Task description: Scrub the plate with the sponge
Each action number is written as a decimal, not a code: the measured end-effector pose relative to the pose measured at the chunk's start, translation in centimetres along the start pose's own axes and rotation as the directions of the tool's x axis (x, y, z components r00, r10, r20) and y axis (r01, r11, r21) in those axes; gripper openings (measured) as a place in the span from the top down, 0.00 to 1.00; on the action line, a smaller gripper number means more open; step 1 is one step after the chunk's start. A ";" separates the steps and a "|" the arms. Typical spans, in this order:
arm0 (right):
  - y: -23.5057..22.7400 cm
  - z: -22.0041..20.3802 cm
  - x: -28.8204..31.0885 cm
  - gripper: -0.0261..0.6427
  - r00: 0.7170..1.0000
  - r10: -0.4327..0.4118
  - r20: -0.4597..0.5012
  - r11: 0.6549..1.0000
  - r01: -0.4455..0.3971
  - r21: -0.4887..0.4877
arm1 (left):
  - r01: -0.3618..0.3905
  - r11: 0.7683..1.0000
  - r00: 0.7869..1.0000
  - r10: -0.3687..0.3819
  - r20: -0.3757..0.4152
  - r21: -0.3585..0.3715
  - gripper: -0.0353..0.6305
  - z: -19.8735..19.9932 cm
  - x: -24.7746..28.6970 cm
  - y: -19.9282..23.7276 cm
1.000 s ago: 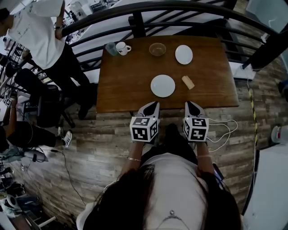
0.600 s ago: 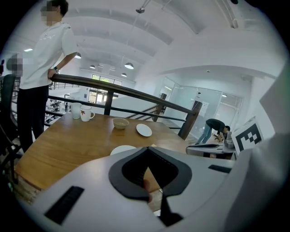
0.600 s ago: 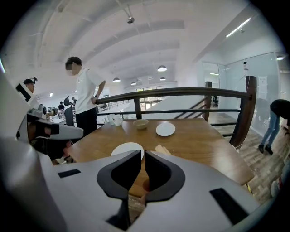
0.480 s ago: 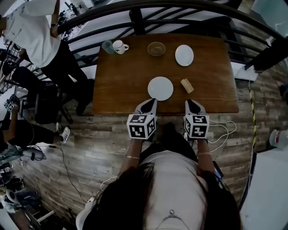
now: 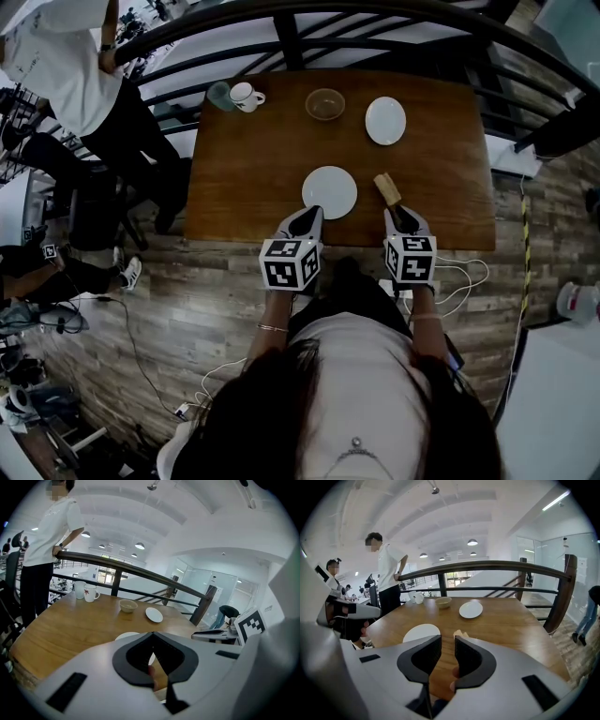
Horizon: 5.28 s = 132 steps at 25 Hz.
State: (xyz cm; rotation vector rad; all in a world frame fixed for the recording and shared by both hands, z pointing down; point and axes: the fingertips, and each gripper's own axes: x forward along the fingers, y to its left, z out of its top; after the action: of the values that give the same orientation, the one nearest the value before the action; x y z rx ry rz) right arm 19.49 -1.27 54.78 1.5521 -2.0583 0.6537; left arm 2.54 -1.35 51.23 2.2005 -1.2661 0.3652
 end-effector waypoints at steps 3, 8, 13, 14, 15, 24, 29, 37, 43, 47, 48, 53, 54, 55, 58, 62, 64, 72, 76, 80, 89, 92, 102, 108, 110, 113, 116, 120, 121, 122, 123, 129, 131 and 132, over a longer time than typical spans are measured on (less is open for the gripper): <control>-0.8 0.1 1.2 0.82 1.000 0.015 -0.017 1.000 -0.015 -0.007 | -0.014 1.000 1.000 0.014 -0.004 -0.012 0.93 0.1 0.9 0.3; -1.5 0.0 3.3 0.76 0.997 0.042 -0.062 0.998 -0.044 -0.036 | -0.036 0.999 0.999 0.036 -0.011 -0.026 0.93 0.6 2.3 0.8; -1.9 -0.2 5.3 0.71 0.991 0.070 -0.113 0.995 -0.077 -0.061 | -0.069 0.996 0.998 0.069 -0.016 -0.049 0.93 0.9 2.9 1.8; -2.0 -0.2 5.7 0.70 0.990 0.076 -0.120 0.994 -0.084 -0.066 | -0.077 0.996 0.997 0.076 -0.016 -0.054 0.93 1.0 3.1 1.9; -2.2 -0.2 6.1 0.69 0.989 0.081 -0.127 0.993 -0.090 -0.070 | -0.084 0.995 0.996 0.083 -0.017 -0.058 0.93 1.0 3.2 2.0; -3.2 -1.6 9.4 0.62 0.969 0.117 -0.218 0.986 -0.140 -0.095 | -0.132 0.988 0.991 0.130 -0.032 -0.077 0.93 0.9 4.3 3.1; -3.5 -2.4 10.7 0.61 0.963 0.104 -0.250 0.983 -0.138 -0.123 | -0.150 0.985 0.988 0.147 -0.038 -0.081 0.93 1.0 4.5 3.4; -3.8 -3.5 11.8 0.60 0.951 0.106 -0.291 0.983 -0.145 -0.117 | -0.160 0.985 0.986 0.157 -0.055 -0.069 0.93 0.7 4.0 3.3; -3.6 -4.9 12.2 0.60 0.942 0.086 -0.325 0.982 -0.135 -0.132 | -0.156 0.985 0.987 0.153 -0.053 -0.067 0.93 1.2 4.1 3.8; -3.9 -5.6 12.2 0.61 0.939 0.070 -0.337 0.985 -0.117 -0.123 | -0.151 0.987 0.988 0.148 -0.047 -0.062 0.93 1.7 4.1 4.0; -4.0 -5.6 12.2 0.61 0.940 0.065 -0.335 0.986 -0.112 -0.123 | -0.149 0.987 0.988 0.147 -0.046 -0.063 0.93 1.8 4.1 4.1; -3.9 -5.6 12.5 0.67 0.942 0.031 -0.335 0.988 -0.080 -0.135 | -0.140 0.988 0.989 0.136 -0.051 -0.071 0.93 1.7 3.8 5.4; -3.9 -5.7 12.5 0.68 0.940 0.025 -0.339 0.988 -0.075 -0.133 | -0.136 0.988 0.990 0.133 -0.051 -0.072 0.93 1.7 3.8 5.5; -3.8 -5.7 12.4 0.69 0.940 0.020 -0.342 0.988 -0.070 -0.135 | -0.132 0.988 0.990 0.129 -0.051 -0.074 0.93 1.7 3.8 5.7; -3.7 -5.3 12.1 0.75 0.939 0.014 -0.344 0.989 -0.064 -0.134 | -0.120 0.990 0.992 0.116 -0.051 -0.076 0.93 1.9 3.9 6.0; -3.5 -5.1 11.8 0.79 0.936 0.011 -0.351 0.991 -0.057 -0.121 | -0.099 0.992 0.994 0.095 -0.056 -0.073 0.93 2.3 3.7 6.8; -2.9 -5.1 11.7 0.80 0.934 0.016 -0.357 0.991 -0.062 -0.119 | -0.086 0.993 0.995 0.081 -0.062 -0.075 0.93 2.4 3.5 7.3; -1.9 -4.6 11.0 0.80 0.941 -0.024 -0.338 0.995 -0.011 -0.100 | -0.034 0.998 0.994 0.028 -0.102 -0.060 0.93 2.2 3.2 8.5; -1.7 -3.8 10.5 0.81 0.948 -0.037 -0.317 0.998 0.017 -0.064 | -0.009 0.999 0.992 0.003 -0.124 -0.047 0.93 2.2 3.2 8.7; -1.1 -3.5 9.8 0.81 0.950 -0.045 -0.308 0.999 0.037 -0.033 | 0.018 0.999 0.989 -0.023 -0.144 -0.040 0.93 2.1 3.2 9.0; 0.1 -2.4 9.4 0.81 0.958 -0.054 -0.283 0.999 0.053 -0.011 | 0.074 0.997 0.978 -0.079 -0.191 -0.032 0.93 1.2 4.3 9.2; 0.7 -2.3 9.2 0.81 0.958 -0.062 -0.281 0.998 0.061 -0.012 | 0.097 0.995 0.974 -0.102 -0.201 -0.037 0.93 0.9 4.3 9.3; 3.2 -2.1 9.8 0.81 0.959 -0.073 -0.274 0.997 0.078 0.006 | 0.155 0.988 0.948 -0.152 -0.281 -0.009 0.93 -0.5 5.3 10.6; 4.8 -1.6 10.4 0.81 0.962 -0.074 -0.264 0.997 0.081 0.015 | 0.198 0.980 0.923 -0.186 -0.336 0.002 0.93 -1.4 5.8 11.1; 5.4 -1.2 10.7 0.80 0.962 -0.069 -0.264 0.997 0.076 0.015 | 0.212 0.977 0.913 -0.198 -0.356 0.000 0.93 -1.7 6.1 11.3; 6.5 -0.7 11.5 0.80 0.962 -0.054 -0.266 0.998 0.058 0.007 | 0.224 0.975 0.900 -0.207 -0.385 0.001 0.93 -2.2 6.6 11.5; 7.3 -0.4 12.3 0.80 0.964 -0.041 -0.264 0.999 0.040 -0.009 | 0.237 0.972 0.884 -0.217 -0.413 -0.005 0.93 -2.9 7.1 11.6; 8.6 -0.4 13.5 0.80 0.964 -0.016 -0.266 0.999 0.007 -0.035 | 0.250 0.968 0.863 -0.232 -0.449 -0.018 0.93 -3.8 7.8 11.8; 8.9 -0.4 13.8 0.80 0.962 -0.008 -0.272 0.999 -0.003 -0.039 | 0.252 0.968 0.857 -0.232 -0.459 -0.019 0.93 -4.0 8.0 11.9; 9.2 -0.3 14.0 0.80 0.961 -0.001 -0.277 0.999 -0.011 -0.043 | 0.254 0.967 0.852 -0.234 -0.469 -0.021 0.92 -4.1 8.2 12.0; 9.5 -0.3 14.1 0.80 0.960 0.005 -0.281 0.999 -0.019 -0.047 | 0.258 0.966 0.845 -0.239 -0.479 -0.027 0.91 -4.3 8.4 12.0; 11.6 0.2 14.6 0.80 0.952 0.048 -0.302 0.995 -0.071 -0.065 | 0.255 0.966 0.806 -0.237 -0.543 -0.043 0.87 -5.3 8.5 12.3; 11.9 0.1 15.0 0.80 0.951 0.056 -0.305 0.993 -0.084 -0.080 | 0.251 0.966 0.796 -0.239 -0.557 -0.055 0.87 -5.6 8.7 12.4; 12.0 0.0 15.2 0.80 0.950 0.060 -0.308 0.992 -0.091 -0.086 | 0.248 0.967 0.791 -0.240 -0.563 -0.064 0.86 -5.8 8.9 12.4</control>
State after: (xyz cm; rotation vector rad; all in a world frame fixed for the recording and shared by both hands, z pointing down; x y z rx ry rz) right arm 4.20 -9.57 63.25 1.2350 -1.8931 0.7552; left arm -3.24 -8.99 64.43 2.0050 -0.6426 0.8510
